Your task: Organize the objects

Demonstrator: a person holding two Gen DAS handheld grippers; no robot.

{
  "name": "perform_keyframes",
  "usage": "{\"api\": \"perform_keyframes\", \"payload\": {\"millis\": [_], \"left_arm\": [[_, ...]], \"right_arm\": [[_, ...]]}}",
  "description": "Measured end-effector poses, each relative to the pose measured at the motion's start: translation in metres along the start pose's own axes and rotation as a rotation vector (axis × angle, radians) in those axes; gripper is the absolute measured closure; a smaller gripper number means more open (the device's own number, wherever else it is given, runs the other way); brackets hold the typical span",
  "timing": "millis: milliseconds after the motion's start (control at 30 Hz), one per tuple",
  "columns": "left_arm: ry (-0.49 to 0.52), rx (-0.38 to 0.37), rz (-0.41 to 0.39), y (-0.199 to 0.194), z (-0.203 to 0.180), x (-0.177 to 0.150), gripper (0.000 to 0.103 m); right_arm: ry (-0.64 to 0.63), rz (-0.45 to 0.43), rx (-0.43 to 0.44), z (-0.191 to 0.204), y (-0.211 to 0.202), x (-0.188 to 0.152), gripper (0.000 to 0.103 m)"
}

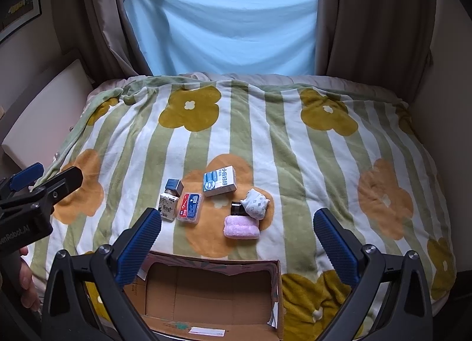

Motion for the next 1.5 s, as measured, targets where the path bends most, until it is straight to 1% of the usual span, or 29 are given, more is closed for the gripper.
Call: {"api": "perform_keyframes", "payload": {"millis": [433,967,1033,1333,1500], "left_arm": [[0.004,-0.026,0.017,0.004,-0.003,-0.003,0.0],[0.006,-0.044,0.036,0.008,0.002,-0.006,0.0],[0.008,-0.038,0.036,0.007,0.004,-0.007,0.0],[-0.057,-0.068,0.087,0.018,0.025,-0.021,0.0],[-0.079,-0.076,0.125,0.032,0.035,-0.026,0.0]], "right_arm": [[0.01,-0.013,0.006,0.0,0.002,0.0,0.001],[0.029,-0.017,0.022,0.003,0.001,-0.001,0.001],[0.033,-0.018,0.02,0.003,0.002,-0.001,0.001],[0.054,0.024,0.022,-0.007,0.012,-0.012,0.001],[0.071,0.048,0.032,-0.013,0.02,-0.011,0.001]]}}
Point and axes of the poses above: each gripper's, at about its wrist camera, not at the fingertips, and y roughly the way its jaws point, z to its left, x to its top, the point moved 6 cm from there along y, roughly the way its jaws point, and after that the axes turned 11 degrees about -x, right-handed, at the moved point
